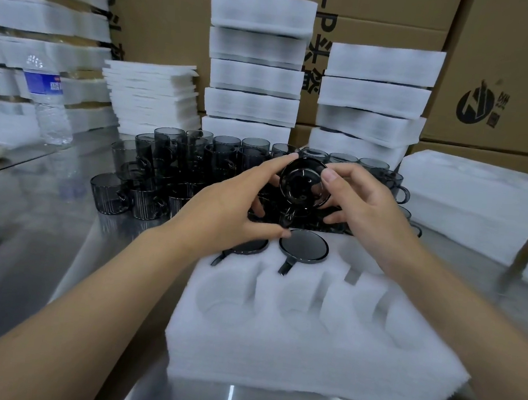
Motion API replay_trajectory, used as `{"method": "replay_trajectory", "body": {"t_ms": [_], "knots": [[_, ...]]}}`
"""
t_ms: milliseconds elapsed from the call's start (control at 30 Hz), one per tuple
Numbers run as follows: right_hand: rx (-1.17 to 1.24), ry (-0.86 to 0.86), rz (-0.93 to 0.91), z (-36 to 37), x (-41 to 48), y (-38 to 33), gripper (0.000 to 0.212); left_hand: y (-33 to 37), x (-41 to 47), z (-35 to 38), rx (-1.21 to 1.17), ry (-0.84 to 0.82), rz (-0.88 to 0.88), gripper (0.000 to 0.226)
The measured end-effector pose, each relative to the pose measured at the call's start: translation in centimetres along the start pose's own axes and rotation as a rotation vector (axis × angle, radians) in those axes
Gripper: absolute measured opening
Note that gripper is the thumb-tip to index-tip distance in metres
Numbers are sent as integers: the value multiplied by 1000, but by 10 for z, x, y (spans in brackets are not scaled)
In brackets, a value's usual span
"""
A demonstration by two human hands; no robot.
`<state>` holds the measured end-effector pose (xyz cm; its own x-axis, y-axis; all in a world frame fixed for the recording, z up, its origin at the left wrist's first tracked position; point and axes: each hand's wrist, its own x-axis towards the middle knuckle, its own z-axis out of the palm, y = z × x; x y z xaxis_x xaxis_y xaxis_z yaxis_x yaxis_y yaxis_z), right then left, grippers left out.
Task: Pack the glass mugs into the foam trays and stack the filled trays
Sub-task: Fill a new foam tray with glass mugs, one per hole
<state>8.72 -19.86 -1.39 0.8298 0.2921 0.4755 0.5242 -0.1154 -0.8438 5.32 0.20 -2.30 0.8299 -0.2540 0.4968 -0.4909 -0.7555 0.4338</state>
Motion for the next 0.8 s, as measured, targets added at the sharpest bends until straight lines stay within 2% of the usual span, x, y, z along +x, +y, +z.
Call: {"method": "replay_trajectory", "body": {"t_ms": [233, 367, 500, 633, 800], "knots": [[-5, -149, -48, 2, -6, -7, 41, 2, -1, -1, -8, 0, -32, 106], [-8, -140, -44, 3, -6, -7, 44, 0, 0, 0, -7, 14, -23, 106], [-40, -107, -37, 2, -4, -4, 33, -3, 1, 2, -16, 16, -1, 103], [-47, -142, -14, 0, -5, -4, 34, -3, 1, 3, -49, 30, 23, 94], [-69, -197, -34, 0, -8, -8, 59, -4, 1, 3, -65, 30, 37, 92]]}}
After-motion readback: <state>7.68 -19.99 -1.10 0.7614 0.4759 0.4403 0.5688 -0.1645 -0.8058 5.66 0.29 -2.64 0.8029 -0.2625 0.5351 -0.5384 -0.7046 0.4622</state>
